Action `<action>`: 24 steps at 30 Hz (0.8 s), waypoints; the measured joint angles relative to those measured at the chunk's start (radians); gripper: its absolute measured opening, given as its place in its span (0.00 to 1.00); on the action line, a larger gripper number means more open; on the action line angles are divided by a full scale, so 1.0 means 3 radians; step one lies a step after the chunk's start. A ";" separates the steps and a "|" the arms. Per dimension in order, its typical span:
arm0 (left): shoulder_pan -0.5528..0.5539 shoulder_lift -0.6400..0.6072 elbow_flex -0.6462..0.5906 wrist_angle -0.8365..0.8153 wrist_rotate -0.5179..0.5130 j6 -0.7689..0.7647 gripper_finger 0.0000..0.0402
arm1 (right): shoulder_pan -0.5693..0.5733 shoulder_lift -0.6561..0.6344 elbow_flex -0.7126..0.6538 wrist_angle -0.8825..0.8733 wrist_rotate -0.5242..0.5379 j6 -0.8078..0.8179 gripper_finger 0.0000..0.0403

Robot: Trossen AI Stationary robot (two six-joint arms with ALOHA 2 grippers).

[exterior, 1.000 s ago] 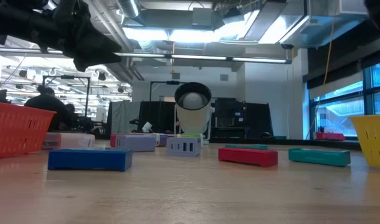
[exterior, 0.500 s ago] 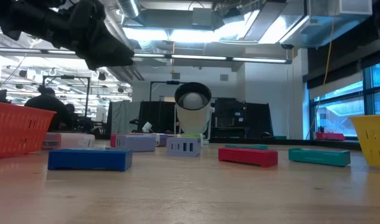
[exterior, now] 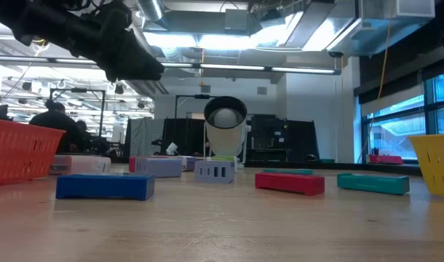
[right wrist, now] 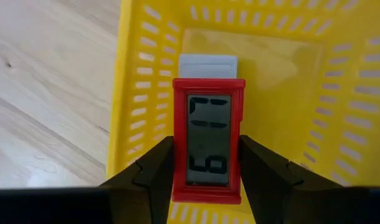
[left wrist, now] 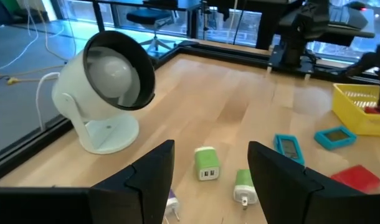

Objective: Pick & Place Office items
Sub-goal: Put the top red digital clock into the yellow basket, then put the top green charger adapter into the orange basket

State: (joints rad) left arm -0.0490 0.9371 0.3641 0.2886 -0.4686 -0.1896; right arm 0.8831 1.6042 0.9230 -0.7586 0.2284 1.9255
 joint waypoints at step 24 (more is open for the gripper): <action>0.0355 0.0000 0.0088 -0.0003 0.0597 -0.0024 0.50 | -0.0004 -0.0059 0.0000 -0.0028 0.0010 -0.0121 0.52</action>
State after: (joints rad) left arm 0.0576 0.9371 0.3904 0.2878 -0.2895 -0.1967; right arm 0.8818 1.5866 0.9230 -0.7669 0.2314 1.8891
